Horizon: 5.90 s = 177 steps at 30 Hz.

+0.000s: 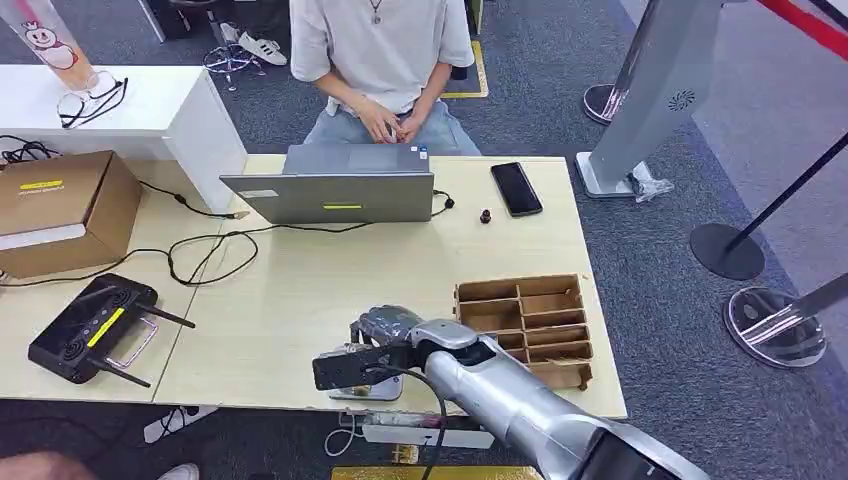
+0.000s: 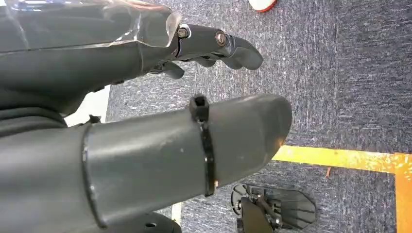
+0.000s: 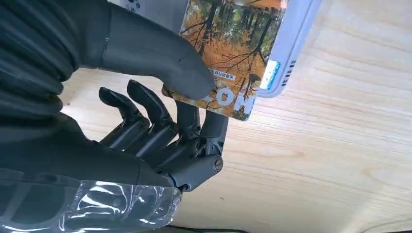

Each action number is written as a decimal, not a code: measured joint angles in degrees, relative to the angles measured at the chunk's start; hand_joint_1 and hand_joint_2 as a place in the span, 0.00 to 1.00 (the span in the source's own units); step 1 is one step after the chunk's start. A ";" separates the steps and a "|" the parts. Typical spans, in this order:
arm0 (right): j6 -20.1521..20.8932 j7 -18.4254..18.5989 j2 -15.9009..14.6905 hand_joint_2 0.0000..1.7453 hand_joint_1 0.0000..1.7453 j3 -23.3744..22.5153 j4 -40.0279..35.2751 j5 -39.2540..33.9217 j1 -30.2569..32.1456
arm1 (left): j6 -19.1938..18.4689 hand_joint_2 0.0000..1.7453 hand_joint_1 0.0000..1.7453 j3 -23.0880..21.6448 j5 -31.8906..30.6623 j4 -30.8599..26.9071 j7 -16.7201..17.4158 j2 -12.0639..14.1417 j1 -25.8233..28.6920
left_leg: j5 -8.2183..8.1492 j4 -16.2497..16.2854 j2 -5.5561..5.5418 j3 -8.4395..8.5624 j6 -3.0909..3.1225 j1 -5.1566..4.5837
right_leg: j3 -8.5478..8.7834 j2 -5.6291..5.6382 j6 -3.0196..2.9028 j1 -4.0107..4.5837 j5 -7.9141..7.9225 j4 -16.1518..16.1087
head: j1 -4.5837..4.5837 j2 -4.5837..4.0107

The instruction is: Pass the card to the sensor for recognition and then transmit it.

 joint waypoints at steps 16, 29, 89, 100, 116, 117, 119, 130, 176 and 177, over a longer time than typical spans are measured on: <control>-0.52 0.20 0.55 1.00 1.00 0.00 3.43 0.26 -0.93 | -0.02 0.00 0.00 -0.37 -0.15 0.00 0.09 0.00 -0.06 | 0.00 0.00 0.00 0.00 0.00 0.00 | 0.00 0.00 0.00 0.00 0.00 0.00 | -0.02 0.00; -0.61 0.07 0.87 1.00 1.00 0.00 5.24 0.26 -1.35 | -0.04 0.00 0.00 -0.37 -0.15 0.00 0.09 -0.02 -0.12 | 0.00 0.00 0.00 0.00 0.00 0.00 | 0.00 0.00 0.00 0.00 0.00 0.00 | -0.02 0.00; -2.21 -0.33 0.76 1.00 1.00 -0.96 4.81 0.09 -2.23 | 2.82 0.00 0.00 -0.46 1.18 0.74 -8.92 -1.68 4.74 | -0.01 0.00 0.01 -0.01 0.01 0.00 | 0.00 0.02 0.01 0.00 0.00 -0.03 | -0.02 0.00; -2.23 -0.07 0.96 1.00 1.00 -1.40 2.77 0.33 -2.25 | 2.32 0.00 0.00 -0.48 1.51 0.74 -8.37 -1.55 4.10 | -0.01 0.00 0.01 0.00 0.01 0.00 | 0.00 0.03 0.01 0.00 0.00 -0.03 | -0.02 0.00; -2.47 0.35 0.79 1.00 1.00 -1.97 0.33 0.30 -2.06 | 2.23 0.00 0.00 -0.46 1.51 0.74 -8.55 -1.31 4.21 | -0.01 0.00 0.02 0.00 0.01 0.00 | -0.01 0.03 0.01 0.00 0.00 -0.03 | -0.02 0.00; -2.49 0.35 0.70 1.00 1.00 -2.03 0.07 0.30 -2.06 | 2.21 0.00 0.00 -0.46 1.51 0.74 -8.55 -1.29 4.21 | -0.01 0.00 0.02 0.00 0.01 0.00 | -0.01 0.03 0.01 0.00 0.00 -0.03 | -0.02 0.00; -2.56 0.37 0.57 1.00 1.00 -2.25 -0.29 0.30 -2.03 | 2.10 0.00 0.00 -0.46 1.51 0.74 -8.55 -1.18 4.21 | -0.01 0.00 0.02 0.00 0.01 0.00 | -0.01 0.03 0.01 0.00 0.00 -0.03 | -0.02 0.00; -3.43 0.57 -0.61 1.00 1.00 -3.87 -3.83 0.06 -1.39 | 1.79 0.00 0.00 -0.46 1.49 0.74 -8.59 -0.77 4.54 | -0.01 0.00 0.02 0.00 0.01 0.00 | -0.01 0.03 0.01 0.00 0.00 -0.03 | -0.02 0.00; -25.51 -5.14 -4.11 1.00 1.00 -18.64 -34.05 11.45 7.56 | -1.49 0.00 0.00 -0.48 -0.09 0.72 -7.54 0.83 4.58 | -0.02 0.00 0.02 0.00 0.02 -0.01 | -0.01 0.04 0.01 -0.01 0.00 -0.05 | -0.02 0.00; -26.47 -5.40 -4.11 1.00 1.00 -18.69 -34.21 11.98 7.61 | -1.53 0.00 0.00 -0.48 -0.11 0.72 -7.36 0.85 4.46 | -0.02 0.00 0.02 0.00 0.02 -0.01 | -0.01 0.03 0.01 -0.01 0.00 -0.05 | -0.02 0.00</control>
